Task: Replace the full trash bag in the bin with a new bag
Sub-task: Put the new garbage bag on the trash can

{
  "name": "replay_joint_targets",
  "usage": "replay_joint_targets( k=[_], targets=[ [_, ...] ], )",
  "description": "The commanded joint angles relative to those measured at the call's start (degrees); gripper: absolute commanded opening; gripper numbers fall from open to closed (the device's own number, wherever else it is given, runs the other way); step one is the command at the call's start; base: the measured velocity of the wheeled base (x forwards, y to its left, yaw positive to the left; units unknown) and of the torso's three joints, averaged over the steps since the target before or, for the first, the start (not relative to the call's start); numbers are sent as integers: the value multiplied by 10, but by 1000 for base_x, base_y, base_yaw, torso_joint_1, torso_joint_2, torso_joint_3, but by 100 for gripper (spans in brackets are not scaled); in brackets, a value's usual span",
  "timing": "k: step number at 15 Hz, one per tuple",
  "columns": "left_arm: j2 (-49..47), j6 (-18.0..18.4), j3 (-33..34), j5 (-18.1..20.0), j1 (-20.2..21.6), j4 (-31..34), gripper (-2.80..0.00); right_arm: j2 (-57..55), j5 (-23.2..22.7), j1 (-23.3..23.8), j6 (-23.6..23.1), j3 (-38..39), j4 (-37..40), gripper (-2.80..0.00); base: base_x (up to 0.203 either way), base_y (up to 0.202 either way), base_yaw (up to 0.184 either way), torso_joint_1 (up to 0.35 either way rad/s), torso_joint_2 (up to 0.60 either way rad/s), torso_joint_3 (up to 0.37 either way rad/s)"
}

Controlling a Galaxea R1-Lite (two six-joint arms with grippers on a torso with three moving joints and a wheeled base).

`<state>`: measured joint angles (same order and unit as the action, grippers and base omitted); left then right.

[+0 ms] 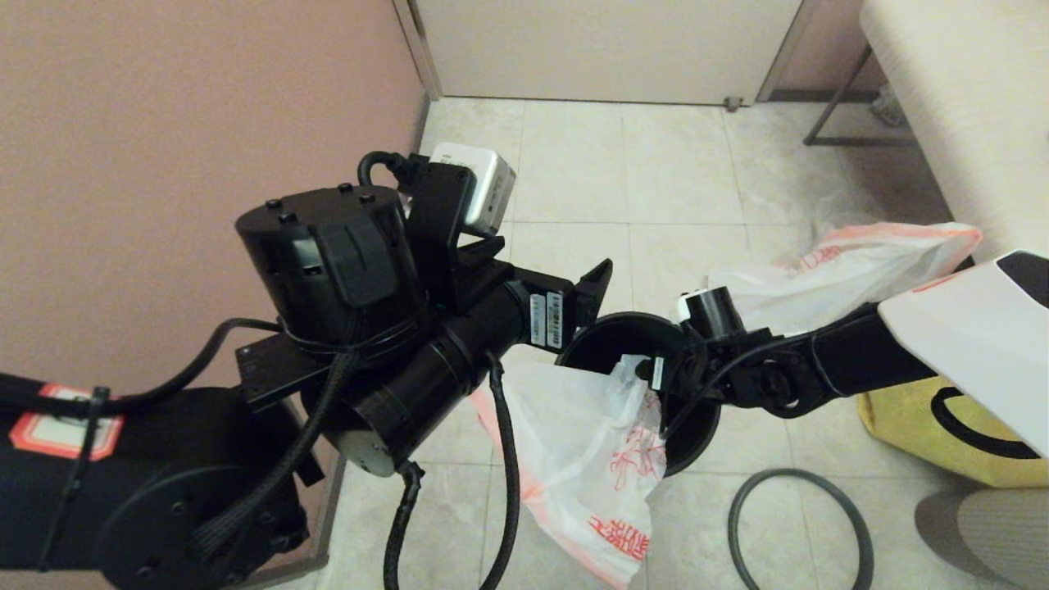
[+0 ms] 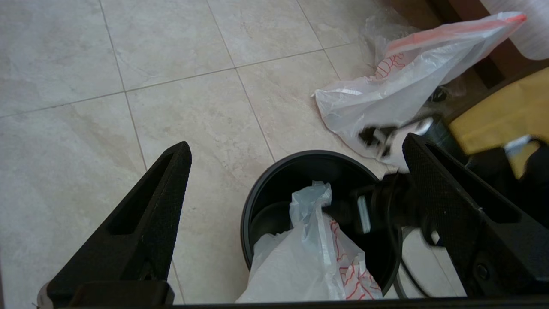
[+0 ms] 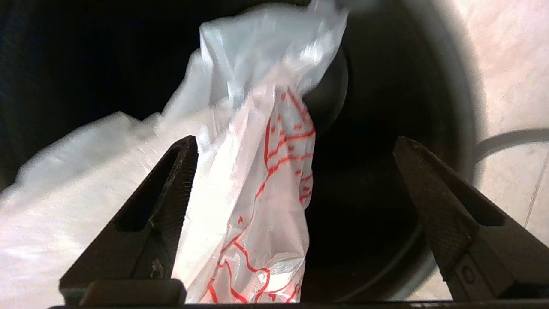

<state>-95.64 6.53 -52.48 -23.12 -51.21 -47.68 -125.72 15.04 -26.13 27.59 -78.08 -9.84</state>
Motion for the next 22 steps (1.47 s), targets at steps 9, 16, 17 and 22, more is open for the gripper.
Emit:
replay_joint_targets(
  k=[9,16,17,22],
  targets=[
    [17,-3,-25,-30,23,150,0,245,13,-106,13,162,88,-280,0,0,0,0,0,0],
    [111,-61,-48,-91,22,368,0,243,154,-273,-100,217,109,-280,0,0,0,0,0,0],
    [109,-66,-52,-95,22,380,0,232,155,-299,-111,229,100,-280,0,0,0,0,0,0],
    [110,-66,-79,-123,25,402,0,119,192,-364,-243,242,-90,0,0,0,0,0,0,0]
  ],
)
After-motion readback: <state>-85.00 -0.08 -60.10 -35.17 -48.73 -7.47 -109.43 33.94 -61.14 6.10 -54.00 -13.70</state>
